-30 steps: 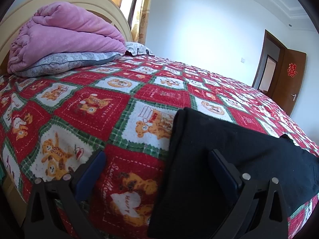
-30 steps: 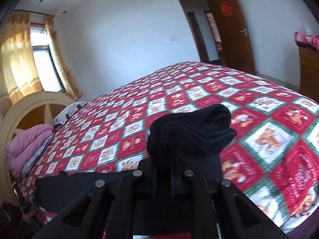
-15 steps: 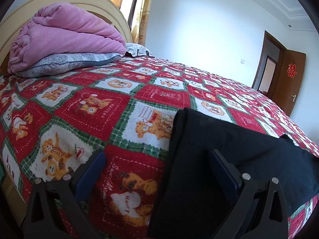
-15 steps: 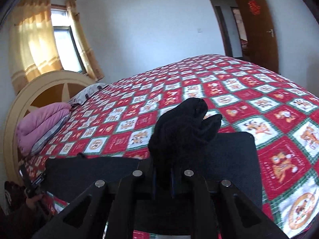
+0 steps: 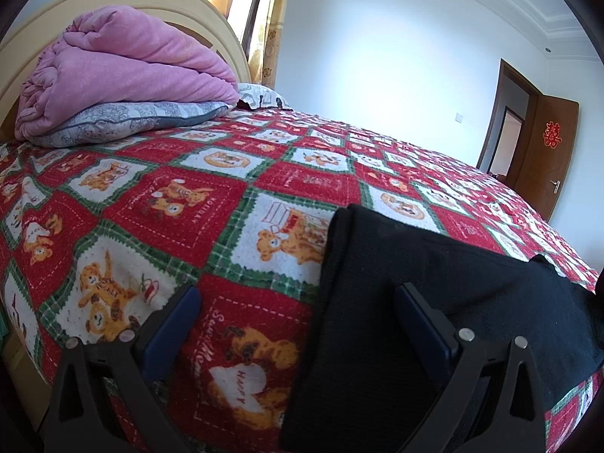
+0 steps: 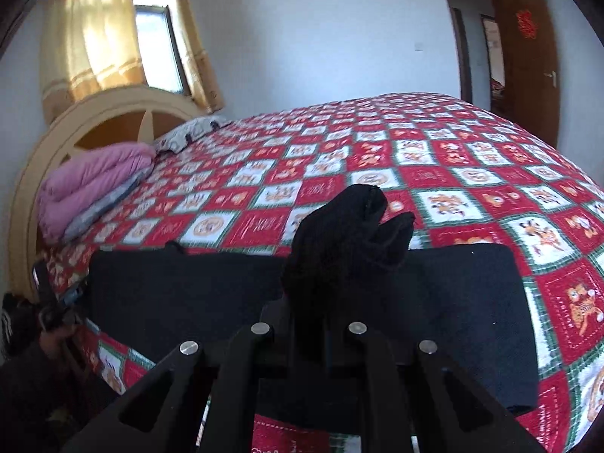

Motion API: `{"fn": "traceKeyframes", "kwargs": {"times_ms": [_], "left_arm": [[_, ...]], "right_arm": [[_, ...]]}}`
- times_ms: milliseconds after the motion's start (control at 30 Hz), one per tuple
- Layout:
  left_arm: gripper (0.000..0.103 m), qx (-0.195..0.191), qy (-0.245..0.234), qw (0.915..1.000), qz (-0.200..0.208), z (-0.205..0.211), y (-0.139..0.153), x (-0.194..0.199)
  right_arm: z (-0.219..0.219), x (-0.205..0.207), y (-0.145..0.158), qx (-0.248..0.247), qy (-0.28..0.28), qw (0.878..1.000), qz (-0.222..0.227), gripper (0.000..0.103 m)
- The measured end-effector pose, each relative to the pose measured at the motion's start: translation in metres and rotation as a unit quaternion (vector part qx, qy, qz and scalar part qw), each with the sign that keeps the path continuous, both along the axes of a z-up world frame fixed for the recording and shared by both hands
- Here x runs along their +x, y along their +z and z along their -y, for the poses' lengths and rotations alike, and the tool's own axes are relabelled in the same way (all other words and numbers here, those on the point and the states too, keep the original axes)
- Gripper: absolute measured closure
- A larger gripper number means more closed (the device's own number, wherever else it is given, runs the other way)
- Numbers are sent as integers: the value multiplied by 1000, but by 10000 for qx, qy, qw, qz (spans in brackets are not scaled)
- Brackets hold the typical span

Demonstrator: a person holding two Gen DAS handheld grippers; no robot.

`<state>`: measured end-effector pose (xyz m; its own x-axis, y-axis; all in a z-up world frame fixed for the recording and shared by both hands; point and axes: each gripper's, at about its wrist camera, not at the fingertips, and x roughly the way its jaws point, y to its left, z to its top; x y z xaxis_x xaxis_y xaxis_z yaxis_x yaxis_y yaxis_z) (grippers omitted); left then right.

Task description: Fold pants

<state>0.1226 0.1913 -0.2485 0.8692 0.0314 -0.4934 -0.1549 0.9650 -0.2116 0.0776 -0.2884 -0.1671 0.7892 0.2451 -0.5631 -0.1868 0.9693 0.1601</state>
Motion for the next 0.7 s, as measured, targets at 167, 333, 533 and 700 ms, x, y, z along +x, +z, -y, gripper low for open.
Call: {"fn": "traceKeyframes", "kwargs": {"times_ms": [167, 333, 533, 700], "left_arm": [[0, 0, 0, 10000, 7, 0, 1, 1], [0, 1, -1, 10000, 13, 0, 0, 0], [0, 0, 1, 10000, 18, 0, 1, 1], [0, 1, 1, 10000, 23, 0, 1, 1]], "right_arm": [[-24, 0, -9, -302, 229, 9993, -37, 93], [-51, -3, -16, -643, 494, 9967, -15, 93], [-79, -3, -31, -1075, 766, 9912, -67, 93], [-92, 0, -43, -1288, 902, 9875, -141, 93]]}}
